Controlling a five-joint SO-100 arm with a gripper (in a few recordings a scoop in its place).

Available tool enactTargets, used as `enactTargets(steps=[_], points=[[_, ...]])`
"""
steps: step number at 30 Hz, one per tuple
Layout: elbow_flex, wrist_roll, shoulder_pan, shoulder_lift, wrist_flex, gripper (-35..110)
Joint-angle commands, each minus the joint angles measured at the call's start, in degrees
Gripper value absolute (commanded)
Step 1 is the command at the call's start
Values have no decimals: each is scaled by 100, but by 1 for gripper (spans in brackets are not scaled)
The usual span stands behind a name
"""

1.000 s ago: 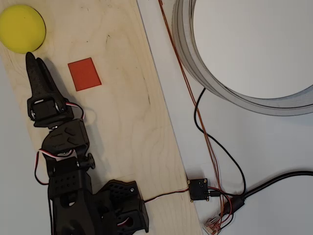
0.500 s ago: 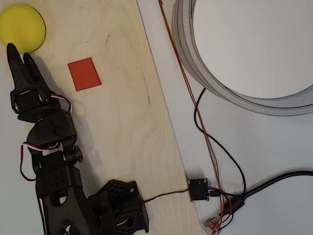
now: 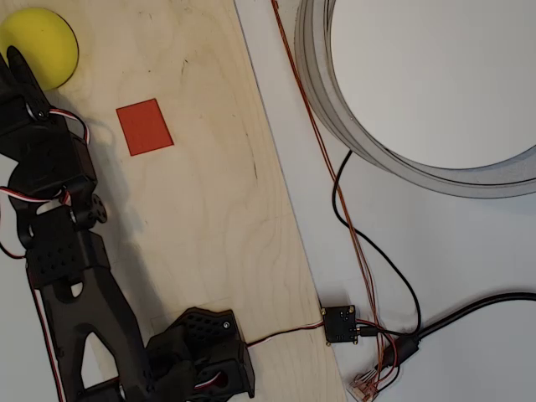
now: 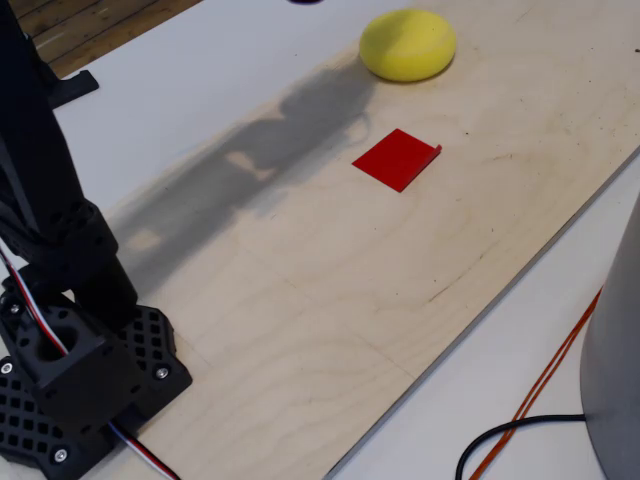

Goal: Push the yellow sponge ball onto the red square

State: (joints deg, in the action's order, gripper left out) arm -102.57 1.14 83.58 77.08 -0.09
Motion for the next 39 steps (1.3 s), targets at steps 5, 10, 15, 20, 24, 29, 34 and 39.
enactTargets(steps=[5,10,15,20,24,29,34,39], points=[[1424,185,0,-905,466,28],[2443,255,-9,-1459,1081,29],[3059,369,-9,-1951,1230,29],[3349,413,-9,-2206,1239,29],[3463,413,9,-2232,1371,29],[4298,316,79,-2698,1819,28],[5045,352,79,-3366,1925,29],[5010,413,79,-3428,1934,29]])
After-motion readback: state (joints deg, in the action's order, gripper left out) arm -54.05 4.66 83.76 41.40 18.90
